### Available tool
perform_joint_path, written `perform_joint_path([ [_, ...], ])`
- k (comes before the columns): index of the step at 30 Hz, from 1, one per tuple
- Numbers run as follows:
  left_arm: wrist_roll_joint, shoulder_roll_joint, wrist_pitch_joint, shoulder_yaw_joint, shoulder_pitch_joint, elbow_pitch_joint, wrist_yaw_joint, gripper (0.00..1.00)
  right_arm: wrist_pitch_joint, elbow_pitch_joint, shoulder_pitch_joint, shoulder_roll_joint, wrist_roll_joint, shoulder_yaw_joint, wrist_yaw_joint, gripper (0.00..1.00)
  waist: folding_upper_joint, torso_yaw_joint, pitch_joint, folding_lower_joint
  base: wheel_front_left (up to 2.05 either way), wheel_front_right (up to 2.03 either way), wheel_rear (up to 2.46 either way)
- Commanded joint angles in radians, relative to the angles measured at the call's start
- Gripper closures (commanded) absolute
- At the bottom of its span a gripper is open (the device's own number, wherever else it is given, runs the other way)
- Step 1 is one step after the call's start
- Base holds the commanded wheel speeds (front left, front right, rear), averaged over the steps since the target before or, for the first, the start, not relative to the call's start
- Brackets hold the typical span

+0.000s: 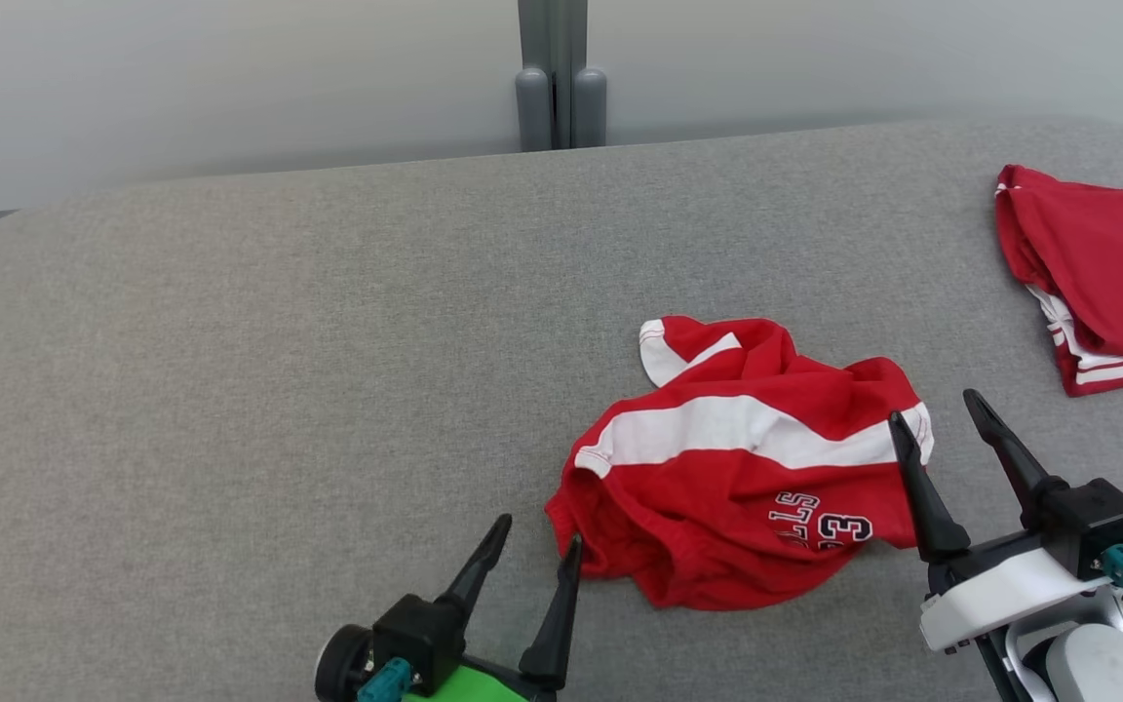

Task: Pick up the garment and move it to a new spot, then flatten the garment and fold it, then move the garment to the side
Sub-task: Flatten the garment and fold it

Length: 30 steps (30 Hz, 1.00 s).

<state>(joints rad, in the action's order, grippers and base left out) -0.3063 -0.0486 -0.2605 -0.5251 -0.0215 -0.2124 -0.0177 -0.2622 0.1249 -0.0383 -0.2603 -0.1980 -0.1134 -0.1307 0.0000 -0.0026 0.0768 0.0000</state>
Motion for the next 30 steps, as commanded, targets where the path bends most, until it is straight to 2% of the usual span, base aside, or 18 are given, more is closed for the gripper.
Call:
perform_joint_path([
  [1,-0.066,-0.004,0.014,-0.016,-0.025,-0.007,-0.011,0.0,-0.003,0.0,0.01,0.01,0.012,0.003,0.0,0.0,0.0,-0.02,0.012,0.0,0.0,0.0,0.0],
  [4,-0.364,-0.004,0.065,-0.069,-0.05,0.003,-0.044,0.0,-0.003,-0.003,0.01,0.036,0.027,0.016,0.0,0.0,0.0,-0.039,0.021,0.0,0.0,0.0,0.0],
  [6,-0.554,-0.004,0.092,-0.088,-0.062,0.013,-0.048,0.0,-0.002,-0.004,0.003,0.046,0.032,0.017,0.0,0.0,0.0,-0.049,0.025,0.0,0.0,0.0,0.0],
  [8,-0.747,-0.005,0.11,-0.103,-0.095,0.022,-0.025,0.0,-0.002,-0.008,-0.007,0.054,0.038,0.021,0.0,0.0,0.0,-0.062,0.031,0.0,0.0,0.0,0.0],
  [10,-0.868,-0.004,0.118,-0.118,-0.122,0.015,0.001,0.0,-0.002,-0.008,-0.01,0.056,0.039,0.025,0.0,0.0,0.0,-0.07,0.035,0.0,0.0,0.0,0.0],
  [14,-1.013,-0.005,0.135,-0.146,-0.185,-0.02,0.043,0.0,-0.003,-0.008,-0.01,0.064,0.038,0.048,0.0,0.0,0.0,-0.082,0.045,0.0,0.0,0.0,0.0],
  [18,-1.047,-0.005,0.104,-0.151,-0.242,-0.087,0.075,0.0,-0.003,-0.011,-0.015,0.071,0.038,0.055,0.0,0.0,0.0,-0.093,0.055,0.0,0.0,0.0,0.0],
  [22,-1.057,-0.005,0.06,-0.145,-0.28,-0.141,0.088,0.0,-0.003,-0.013,-0.018,0.076,0.039,0.055,0.0,0.0,0.0,-0.103,0.063,0.0,0.0,0.0,0.0],
  [23,-1.058,-0.005,0.051,-0.145,-0.289,-0.155,0.093,0.11,-0.003,-0.013,-0.017,0.078,0.039,0.055,0.0,0.0,0.0,-0.105,0.065,0.0,0.0,0.0,0.0],
  [24,-1.046,-0.004,0.043,-0.147,-0.297,-0.167,0.095,0.62,-0.003,-0.013,-0.016,0.079,0.038,0.055,0.0,0.0,0.0,-0.106,0.067,0.0,0.0,0.0,0.0],
  [25,-1.04,-0.005,0.036,-0.149,-0.304,-0.18,0.097,1.0,-0.003,-0.011,-0.016,0.079,0.037,0.054,0.0,0.0,0.0,-0.108,0.069,0.0,0.0,0.0,0.0],
  [30,-0.959,-0.008,0.012,-0.165,-0.337,-0.239,0.107,1.0,-0.003,-0.007,-0.019,0.077,0.024,0.05,0.0,0.0,0.0,-0.109,0.077,0.0,0.0,0.0,0.0],
])
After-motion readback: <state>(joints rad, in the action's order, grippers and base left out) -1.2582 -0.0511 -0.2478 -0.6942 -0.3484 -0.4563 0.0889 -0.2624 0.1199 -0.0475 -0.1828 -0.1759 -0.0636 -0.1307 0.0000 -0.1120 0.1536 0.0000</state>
